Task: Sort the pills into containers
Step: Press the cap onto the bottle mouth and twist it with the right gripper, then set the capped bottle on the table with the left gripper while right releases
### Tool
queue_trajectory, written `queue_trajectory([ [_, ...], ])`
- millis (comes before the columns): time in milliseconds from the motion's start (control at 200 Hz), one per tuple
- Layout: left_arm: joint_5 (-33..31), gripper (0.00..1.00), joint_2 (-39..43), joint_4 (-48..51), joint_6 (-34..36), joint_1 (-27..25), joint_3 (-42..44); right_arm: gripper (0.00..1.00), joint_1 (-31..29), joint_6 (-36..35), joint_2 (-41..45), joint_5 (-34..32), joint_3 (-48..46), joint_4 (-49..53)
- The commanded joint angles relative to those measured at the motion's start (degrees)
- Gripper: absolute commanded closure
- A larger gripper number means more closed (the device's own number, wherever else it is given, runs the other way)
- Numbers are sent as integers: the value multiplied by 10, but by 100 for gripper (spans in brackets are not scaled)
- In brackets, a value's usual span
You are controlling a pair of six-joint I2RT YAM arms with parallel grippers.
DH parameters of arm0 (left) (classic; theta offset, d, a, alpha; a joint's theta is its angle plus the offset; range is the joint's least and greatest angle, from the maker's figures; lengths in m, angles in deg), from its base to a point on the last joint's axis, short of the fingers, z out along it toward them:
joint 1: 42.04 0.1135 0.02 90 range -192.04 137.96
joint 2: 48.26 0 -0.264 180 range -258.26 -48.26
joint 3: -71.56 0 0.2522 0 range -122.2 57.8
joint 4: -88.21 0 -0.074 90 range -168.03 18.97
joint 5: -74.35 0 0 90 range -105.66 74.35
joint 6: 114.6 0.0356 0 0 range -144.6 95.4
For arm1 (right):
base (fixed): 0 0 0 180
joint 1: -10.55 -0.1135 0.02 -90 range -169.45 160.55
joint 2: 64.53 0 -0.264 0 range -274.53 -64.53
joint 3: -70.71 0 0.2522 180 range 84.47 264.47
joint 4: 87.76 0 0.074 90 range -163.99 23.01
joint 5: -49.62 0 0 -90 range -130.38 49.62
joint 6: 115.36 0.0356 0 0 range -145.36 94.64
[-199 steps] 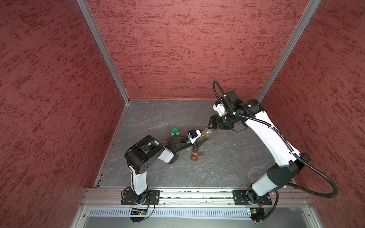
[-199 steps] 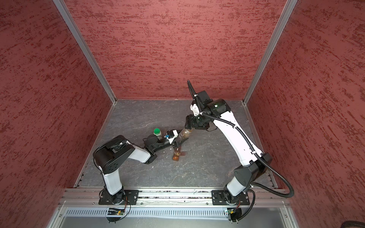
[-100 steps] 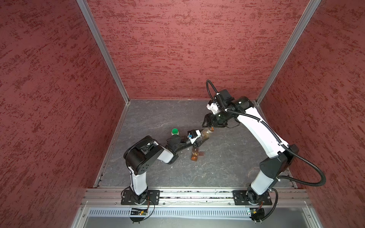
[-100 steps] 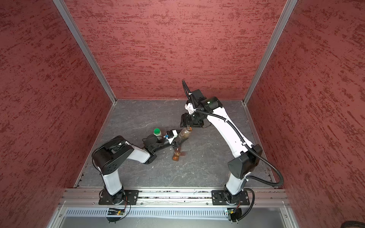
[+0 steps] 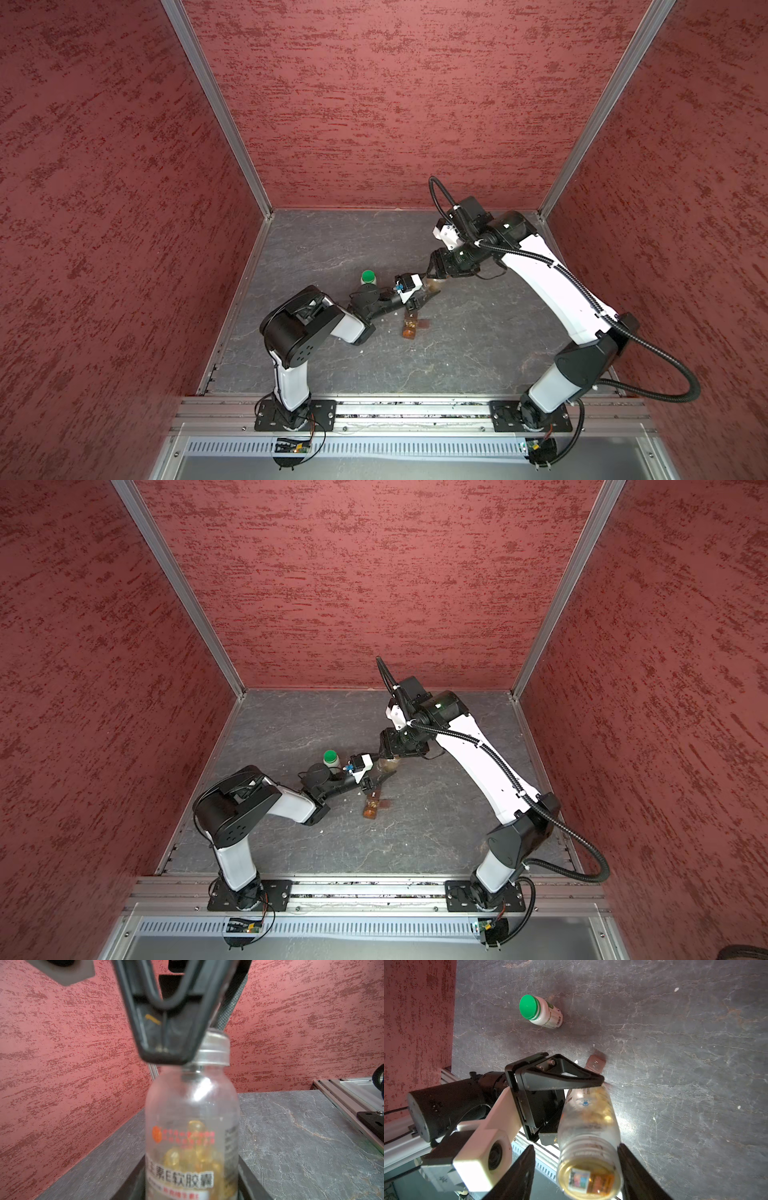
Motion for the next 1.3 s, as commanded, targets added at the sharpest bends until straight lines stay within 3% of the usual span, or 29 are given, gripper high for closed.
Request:
queue_trajectory([
  [0,-14,100,2,11,-2,7,2,36,-10,0,21,-9,7,19],
  [195,-13,100,7,11,-3,6,6,38,-8,-3,-10,-43,31,28],
  [506,-16,100,11,11,-1,7,13,55,-8,-9,-19,-55,33,39],
  [691,-14,100,9,11,-2,7,9,56,-8,-2,-17,-59,25,31],
  [1022,-18,100,9,11,1,0,10,66,-7,52,-13,-23,8,-23],
  [1197,-27,100,10,10,5,0,13,68,-7,63,-12,-44,11,-15],
  [1297,-28,70,10,11,6,0,14,69,-7,63,-12,-58,12,-6],
])
